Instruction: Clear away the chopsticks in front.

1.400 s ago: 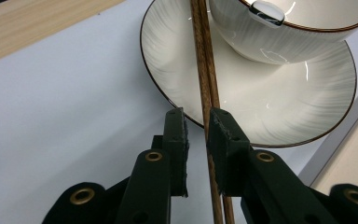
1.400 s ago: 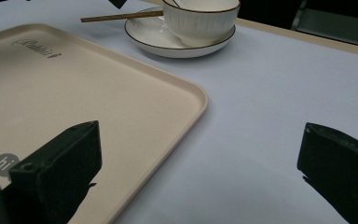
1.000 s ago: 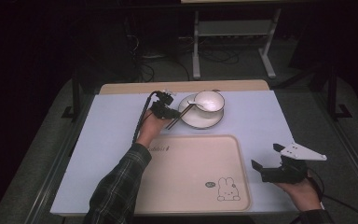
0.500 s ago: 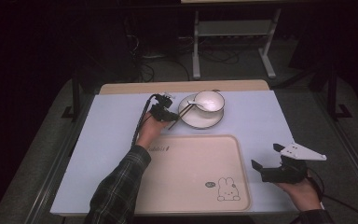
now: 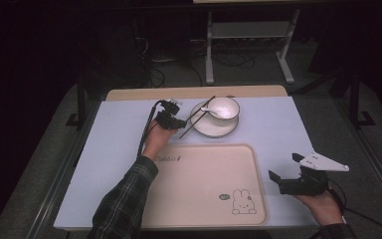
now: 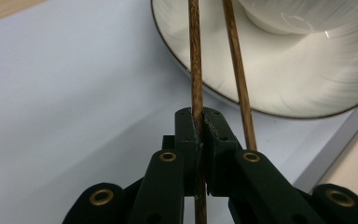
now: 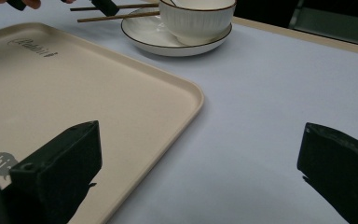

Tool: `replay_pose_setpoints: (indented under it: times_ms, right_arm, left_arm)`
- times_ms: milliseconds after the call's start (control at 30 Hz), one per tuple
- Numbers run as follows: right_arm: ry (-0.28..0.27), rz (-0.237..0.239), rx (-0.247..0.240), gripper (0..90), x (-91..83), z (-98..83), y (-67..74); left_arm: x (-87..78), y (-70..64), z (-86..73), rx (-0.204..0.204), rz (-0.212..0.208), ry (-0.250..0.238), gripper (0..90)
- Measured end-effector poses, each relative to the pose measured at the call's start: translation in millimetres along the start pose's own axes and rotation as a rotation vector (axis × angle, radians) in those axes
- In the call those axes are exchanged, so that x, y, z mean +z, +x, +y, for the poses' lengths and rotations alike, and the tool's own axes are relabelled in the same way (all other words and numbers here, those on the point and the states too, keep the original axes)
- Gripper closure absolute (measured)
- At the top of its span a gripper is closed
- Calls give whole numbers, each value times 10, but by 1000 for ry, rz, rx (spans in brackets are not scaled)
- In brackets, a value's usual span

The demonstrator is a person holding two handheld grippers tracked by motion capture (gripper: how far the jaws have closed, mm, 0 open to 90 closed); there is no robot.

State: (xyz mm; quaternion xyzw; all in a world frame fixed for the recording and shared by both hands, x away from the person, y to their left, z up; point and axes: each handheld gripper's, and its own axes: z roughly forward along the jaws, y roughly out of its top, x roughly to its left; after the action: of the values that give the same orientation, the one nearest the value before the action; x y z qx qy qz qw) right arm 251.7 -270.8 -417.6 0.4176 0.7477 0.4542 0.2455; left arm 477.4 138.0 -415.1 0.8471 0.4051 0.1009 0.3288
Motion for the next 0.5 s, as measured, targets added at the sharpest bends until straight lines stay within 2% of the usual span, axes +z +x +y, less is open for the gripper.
replay_pose_setpoints:
  times_ms: [367, 500]
  right_arm:
    - [4, 3, -7, 0, 12, 5, 18]
    - [5, 2, -8, 0, 15, 6, 24]
  left_arm:
    - [-421, 182, -317, -32, 6, -22, 850]
    - [-579, 208, -460, -42, 5, -31, 850]
